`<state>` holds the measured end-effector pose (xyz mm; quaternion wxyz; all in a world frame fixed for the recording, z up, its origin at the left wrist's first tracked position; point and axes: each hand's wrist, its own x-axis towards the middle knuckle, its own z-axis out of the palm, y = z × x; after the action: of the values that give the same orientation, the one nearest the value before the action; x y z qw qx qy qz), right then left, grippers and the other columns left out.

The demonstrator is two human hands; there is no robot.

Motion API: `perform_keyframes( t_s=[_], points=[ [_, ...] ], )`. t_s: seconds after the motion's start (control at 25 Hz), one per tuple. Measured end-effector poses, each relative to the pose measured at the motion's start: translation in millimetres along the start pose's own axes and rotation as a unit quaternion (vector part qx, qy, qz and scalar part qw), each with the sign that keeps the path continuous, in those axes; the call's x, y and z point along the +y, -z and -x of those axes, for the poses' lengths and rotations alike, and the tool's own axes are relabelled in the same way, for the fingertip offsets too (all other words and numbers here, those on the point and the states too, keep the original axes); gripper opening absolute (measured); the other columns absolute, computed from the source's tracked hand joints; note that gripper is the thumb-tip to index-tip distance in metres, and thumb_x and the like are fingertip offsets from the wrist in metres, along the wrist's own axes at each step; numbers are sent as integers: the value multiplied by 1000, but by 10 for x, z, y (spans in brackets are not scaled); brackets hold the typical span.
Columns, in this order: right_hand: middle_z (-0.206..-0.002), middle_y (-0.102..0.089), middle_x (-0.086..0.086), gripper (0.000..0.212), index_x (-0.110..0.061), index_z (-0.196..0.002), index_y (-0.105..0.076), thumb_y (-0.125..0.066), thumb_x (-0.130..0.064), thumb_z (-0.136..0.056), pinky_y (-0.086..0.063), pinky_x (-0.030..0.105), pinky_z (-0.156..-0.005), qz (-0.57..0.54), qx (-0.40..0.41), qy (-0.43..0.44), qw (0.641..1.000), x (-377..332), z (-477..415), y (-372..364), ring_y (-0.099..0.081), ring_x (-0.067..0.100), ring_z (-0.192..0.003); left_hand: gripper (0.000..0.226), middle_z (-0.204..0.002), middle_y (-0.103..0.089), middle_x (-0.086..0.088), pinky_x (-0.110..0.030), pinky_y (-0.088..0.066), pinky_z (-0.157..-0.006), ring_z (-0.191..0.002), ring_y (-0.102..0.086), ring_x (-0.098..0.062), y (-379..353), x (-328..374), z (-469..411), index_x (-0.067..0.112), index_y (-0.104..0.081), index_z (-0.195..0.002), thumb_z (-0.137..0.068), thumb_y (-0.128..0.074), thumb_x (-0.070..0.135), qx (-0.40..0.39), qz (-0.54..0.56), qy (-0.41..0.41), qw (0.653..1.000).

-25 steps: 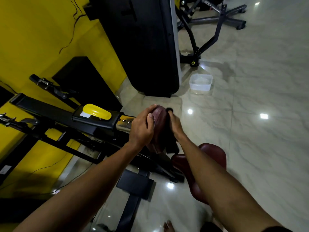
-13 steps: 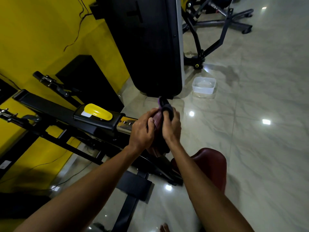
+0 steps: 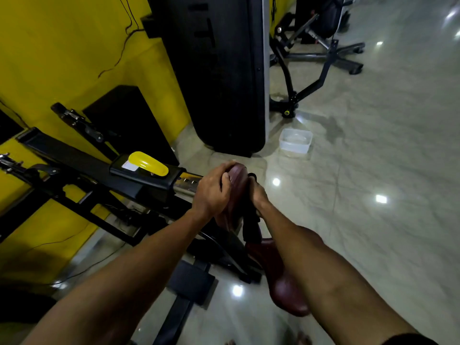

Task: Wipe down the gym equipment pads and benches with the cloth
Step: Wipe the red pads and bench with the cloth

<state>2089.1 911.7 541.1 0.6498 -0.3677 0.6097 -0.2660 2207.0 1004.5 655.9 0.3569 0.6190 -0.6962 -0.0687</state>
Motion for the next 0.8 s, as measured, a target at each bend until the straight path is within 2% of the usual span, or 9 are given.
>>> perform_keyframes(
  t_s=[0.12,0.24,0.36,0.44,0.52,0.64,0.72,0.8],
  points=[
    [-124,-69,13,74,-19,-131,-65,-32,-71,-91,-51,47,-104,61,29,33,997,-144,357,98,-64,34,-111,43,-130,-66,-2,-23,-43,-94,-115,-61,-17,23,45,23,20,-57,-138,-102,-33,26,-5,-17,12,1000],
    [-133,-64,14,66,-17,-141,-59,-33,-64,-100,-47,41,-104,118,36,72,990,-260,592,218,-60,34,-119,48,-137,-62,-1,-35,-49,-98,-121,-59,-20,16,45,38,27,-50,-144,-102,-28,35,-21,-22,39,999],
    [-138,-61,13,61,-18,-143,-56,-39,-59,-102,-46,40,-104,169,41,112,978,-263,734,331,-58,34,-123,48,-137,-62,-3,-43,-52,-95,-119,-60,-25,8,47,52,31,-47,-144,-101,-27,39,-23,-19,51,998],
    [-133,-64,12,55,-20,-135,-61,-42,-57,-100,-47,40,-100,198,51,128,971,-243,823,385,-60,34,-118,48,-136,-63,-5,-45,-52,-95,-119,-61,-27,-4,54,53,31,-48,-144,-101,-28,39,-16,-12,53,998],
    [-122,-68,11,41,-22,-115,-65,-46,-55,-99,-47,39,-90,232,56,146,960,-203,919,415,-63,33,-109,46,-137,-62,-5,-45,-51,-97,-121,-59,-28,-28,57,74,31,-48,-144,-102,-30,37,-7,-3,63,998],
    [-105,-67,8,29,-28,-88,-55,-49,-54,-99,-45,38,-78,264,65,161,949,-118,1044,462,-62,30,-95,44,-143,-56,-6,-44,-48,-100,-124,-56,-29,-50,94,107,32,-45,-148,-106,-31,34,-5,-1,90,996],
    [-102,-66,7,28,-29,-84,-52,-50,-52,-99,-42,36,-73,276,62,168,944,-22,1131,506,-61,29,-91,46,-147,-51,-8,-45,-46,-103,-128,-53,-32,-55,149,184,35,-37,-153,-108,-28,37,-6,-1,115,993],
    [-106,-66,8,25,-29,-90,-55,-50,-52,-99,-42,36,-75,296,40,178,938,77,1186,608,-61,30,-94,48,-149,-46,-10,-48,-44,-105,-131,-49,-35,-47,258,320,39,-28,-156,-108,-26,42,-3,2,147,989]
  ],
)
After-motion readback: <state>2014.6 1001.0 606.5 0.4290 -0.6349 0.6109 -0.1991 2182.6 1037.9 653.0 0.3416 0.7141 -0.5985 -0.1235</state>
